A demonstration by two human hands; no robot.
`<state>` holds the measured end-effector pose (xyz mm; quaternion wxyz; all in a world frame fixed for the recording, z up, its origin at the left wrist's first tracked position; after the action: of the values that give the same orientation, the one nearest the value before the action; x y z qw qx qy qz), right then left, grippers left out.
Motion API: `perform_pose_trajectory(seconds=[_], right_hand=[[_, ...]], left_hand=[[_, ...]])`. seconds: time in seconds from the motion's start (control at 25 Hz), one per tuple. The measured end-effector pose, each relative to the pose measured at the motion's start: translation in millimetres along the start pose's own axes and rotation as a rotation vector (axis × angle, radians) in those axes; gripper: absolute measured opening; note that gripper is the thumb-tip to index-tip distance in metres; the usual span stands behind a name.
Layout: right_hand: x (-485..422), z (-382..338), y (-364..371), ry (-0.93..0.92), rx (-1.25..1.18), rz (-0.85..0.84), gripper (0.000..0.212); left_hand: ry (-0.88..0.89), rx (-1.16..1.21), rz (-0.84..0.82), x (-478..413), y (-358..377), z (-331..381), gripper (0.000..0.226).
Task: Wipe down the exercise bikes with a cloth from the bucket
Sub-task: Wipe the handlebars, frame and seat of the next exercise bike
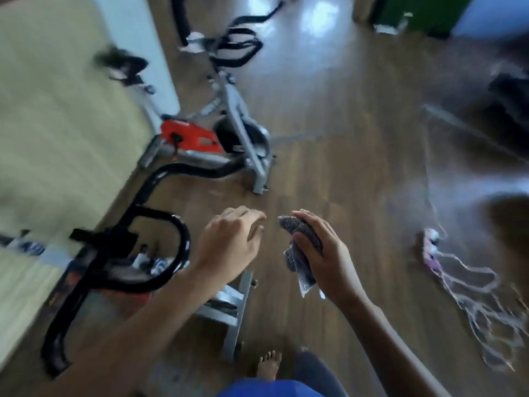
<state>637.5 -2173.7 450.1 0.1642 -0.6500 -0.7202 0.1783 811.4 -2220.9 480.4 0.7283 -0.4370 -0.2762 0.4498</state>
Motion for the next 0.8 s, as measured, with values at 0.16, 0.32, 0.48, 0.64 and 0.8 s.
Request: perform_pose_trajectory(seconds=[0.16,0.32,0.48,0.64,0.8], right_hand=[[-77,-23,54,-0.180,-0.006,-0.333,0.033],[-110,-53,118,-0.381,-0.062,-0.764,0.034],[-94,-84,159,-0.559,-0.079,-1.171,0.036],[-46,-86,186,-0.685,-0.113,-1.476,0.035],[0,-76,209,-0.770,-0.142,-1.578,0.036]], left_hand=[[-0.351,0.022,0.141,25,-26,-64,0.025],[-0.724,0.059,0.322,77,-39,-87,0.023],[-1.135,0.111,0.572,147,-33,-51,0.025],[-1.501,0.040,0.759,201,3,8,0.029],[-1.616,-0.007,1.066,234,41,40,0.028]])
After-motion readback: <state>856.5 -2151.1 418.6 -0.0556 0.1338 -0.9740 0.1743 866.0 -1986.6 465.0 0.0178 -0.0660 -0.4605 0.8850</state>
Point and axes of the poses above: each hand's wrist, its own x-axis away from the middle knuckle, its own y-axis out of the palm, z = x × y, the point moved 7 cm from there along -x, towards the middle knuckle, and after that the axes turned 13 degrees about -z, right-handed, at the moved point
